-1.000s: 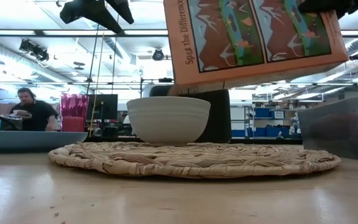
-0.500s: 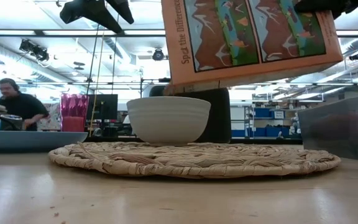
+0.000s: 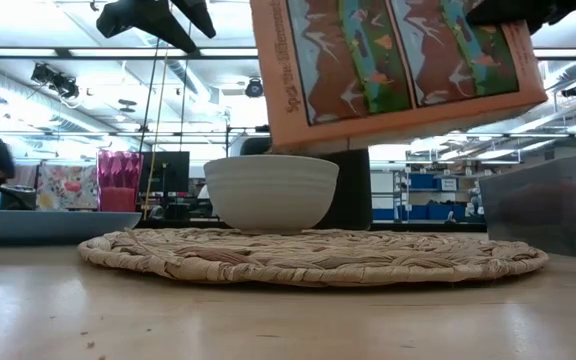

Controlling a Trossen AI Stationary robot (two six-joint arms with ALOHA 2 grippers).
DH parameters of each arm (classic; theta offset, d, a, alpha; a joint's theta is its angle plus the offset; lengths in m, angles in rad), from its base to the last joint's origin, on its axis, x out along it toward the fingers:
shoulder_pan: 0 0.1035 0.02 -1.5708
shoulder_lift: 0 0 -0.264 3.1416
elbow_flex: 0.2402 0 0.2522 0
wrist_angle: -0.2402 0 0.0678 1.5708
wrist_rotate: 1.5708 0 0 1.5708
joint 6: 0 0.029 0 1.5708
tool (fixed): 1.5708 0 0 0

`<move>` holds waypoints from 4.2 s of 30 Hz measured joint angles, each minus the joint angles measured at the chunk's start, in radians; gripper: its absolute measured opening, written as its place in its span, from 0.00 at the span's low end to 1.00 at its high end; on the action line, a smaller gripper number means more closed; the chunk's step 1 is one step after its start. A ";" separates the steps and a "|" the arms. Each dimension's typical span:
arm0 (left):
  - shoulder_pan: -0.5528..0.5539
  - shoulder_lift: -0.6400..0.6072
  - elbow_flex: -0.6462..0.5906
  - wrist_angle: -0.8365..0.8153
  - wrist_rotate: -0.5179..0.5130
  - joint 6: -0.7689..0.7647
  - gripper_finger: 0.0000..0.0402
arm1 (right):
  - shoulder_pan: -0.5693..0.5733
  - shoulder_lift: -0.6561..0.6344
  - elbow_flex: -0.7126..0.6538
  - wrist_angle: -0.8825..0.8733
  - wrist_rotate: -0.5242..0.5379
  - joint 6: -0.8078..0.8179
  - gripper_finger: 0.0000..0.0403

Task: Arrange a breakfast setting
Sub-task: Pour the cereal from the cereal box into the bowl

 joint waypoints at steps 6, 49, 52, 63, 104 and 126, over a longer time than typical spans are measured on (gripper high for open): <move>0.000 0.000 0.000 0.001 0.000 0.000 0.43 | 0.000 -0.004 0.002 -0.009 0.008 0.009 0.66; 0.000 0.000 0.000 0.024 0.000 0.000 0.43 | 0.001 -0.082 0.001 -0.082 -0.018 0.032 0.57; -0.001 0.000 0.000 0.072 -0.029 0.015 0.43 | 0.001 -0.082 0.001 -0.081 -0.017 0.031 0.57; -0.089 0.053 -0.074 0.314 -0.150 0.058 0.43 | 0.001 -0.082 0.001 -0.041 0.000 0.031 0.57; 0.106 0.052 -0.306 1.244 0.063 0.879 0.02 | 0.001 -0.047 0.003 -0.023 -0.009 0.058 0.57; 0.113 0.053 -0.179 1.069 0.069 0.912 0.00 | 0.000 -0.028 0.005 -0.096 -0.023 0.070 0.57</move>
